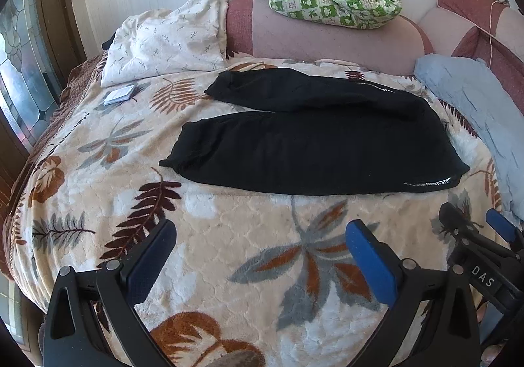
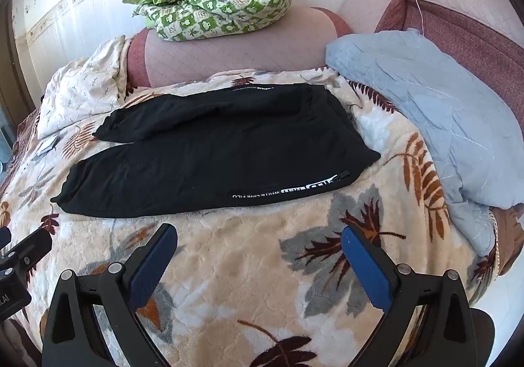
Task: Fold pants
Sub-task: 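Move both grippers open toward the black sweatpants on the bed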
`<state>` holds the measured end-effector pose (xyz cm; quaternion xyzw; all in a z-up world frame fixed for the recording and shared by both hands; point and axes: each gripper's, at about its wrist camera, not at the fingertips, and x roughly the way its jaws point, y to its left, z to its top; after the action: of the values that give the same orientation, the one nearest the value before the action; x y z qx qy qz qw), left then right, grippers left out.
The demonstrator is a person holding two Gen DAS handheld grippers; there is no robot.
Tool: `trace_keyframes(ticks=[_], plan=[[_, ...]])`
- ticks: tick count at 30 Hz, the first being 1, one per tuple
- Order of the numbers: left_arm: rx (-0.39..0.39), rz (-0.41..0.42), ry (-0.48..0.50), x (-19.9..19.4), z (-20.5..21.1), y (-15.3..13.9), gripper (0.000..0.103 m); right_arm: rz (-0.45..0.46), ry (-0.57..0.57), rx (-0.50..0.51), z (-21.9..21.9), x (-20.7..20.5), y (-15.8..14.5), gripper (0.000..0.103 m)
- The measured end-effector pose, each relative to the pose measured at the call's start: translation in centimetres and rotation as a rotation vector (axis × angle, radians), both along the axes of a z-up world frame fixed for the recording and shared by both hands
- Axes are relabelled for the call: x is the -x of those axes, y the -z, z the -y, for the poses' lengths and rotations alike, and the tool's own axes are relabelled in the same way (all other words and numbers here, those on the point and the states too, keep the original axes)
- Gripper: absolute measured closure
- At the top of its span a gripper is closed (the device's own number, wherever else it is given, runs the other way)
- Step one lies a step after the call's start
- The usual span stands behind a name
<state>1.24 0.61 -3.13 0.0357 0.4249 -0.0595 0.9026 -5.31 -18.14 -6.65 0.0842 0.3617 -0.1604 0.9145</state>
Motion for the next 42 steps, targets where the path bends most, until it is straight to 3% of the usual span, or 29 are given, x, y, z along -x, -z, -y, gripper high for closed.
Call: trace_keyframes(ticks=[31, 42], plan=[[-0.012, -0.217, -0.013, -2.7, -1.2, 9.2, 0.000, -0.131, -0.018, -0.022, -0.9, -2.1, 4.3, 0.001], [-0.005, -0.208, -0.022, -2.5, -1.3, 9.6, 0.000, -0.130, -0.022, -0.022, -1.4, -1.8, 4.2, 0.001]])
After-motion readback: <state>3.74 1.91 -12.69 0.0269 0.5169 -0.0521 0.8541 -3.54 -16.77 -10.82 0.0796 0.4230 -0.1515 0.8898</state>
